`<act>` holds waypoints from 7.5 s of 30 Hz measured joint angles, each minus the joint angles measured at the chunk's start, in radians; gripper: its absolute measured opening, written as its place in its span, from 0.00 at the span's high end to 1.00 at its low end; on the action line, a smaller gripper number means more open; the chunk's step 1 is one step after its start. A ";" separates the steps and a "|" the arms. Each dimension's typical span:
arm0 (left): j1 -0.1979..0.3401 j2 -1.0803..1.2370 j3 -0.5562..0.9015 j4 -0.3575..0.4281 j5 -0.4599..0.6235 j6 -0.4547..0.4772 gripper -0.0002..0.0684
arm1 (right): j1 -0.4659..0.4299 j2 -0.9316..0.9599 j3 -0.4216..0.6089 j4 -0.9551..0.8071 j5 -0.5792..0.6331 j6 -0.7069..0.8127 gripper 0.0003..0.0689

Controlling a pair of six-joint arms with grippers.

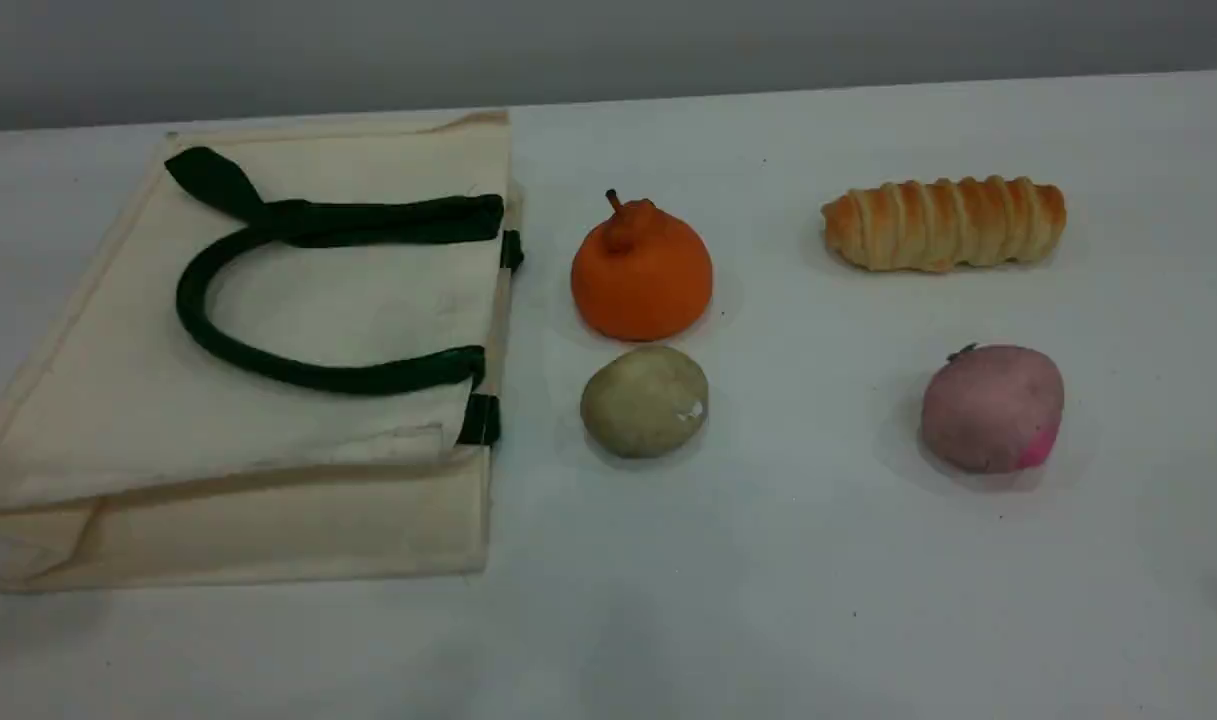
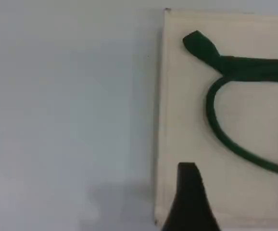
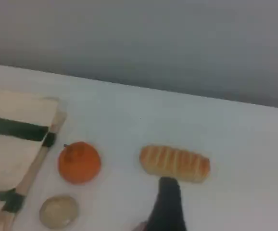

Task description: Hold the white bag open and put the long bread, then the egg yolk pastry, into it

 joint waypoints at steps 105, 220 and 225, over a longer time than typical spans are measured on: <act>-0.040 0.767 -0.932 -0.497 0.339 0.525 0.88 | -0.001 0.624 0.001 0.001 -0.240 -0.089 0.20; -0.169 0.667 -0.836 -0.487 0.337 0.556 0.88 | 0.006 1.181 -0.352 -0.292 -0.298 0.150 0.77; -0.169 0.667 -0.836 -0.482 0.337 0.556 0.88 | 0.033 1.056 -0.217 -0.256 -0.432 0.155 0.78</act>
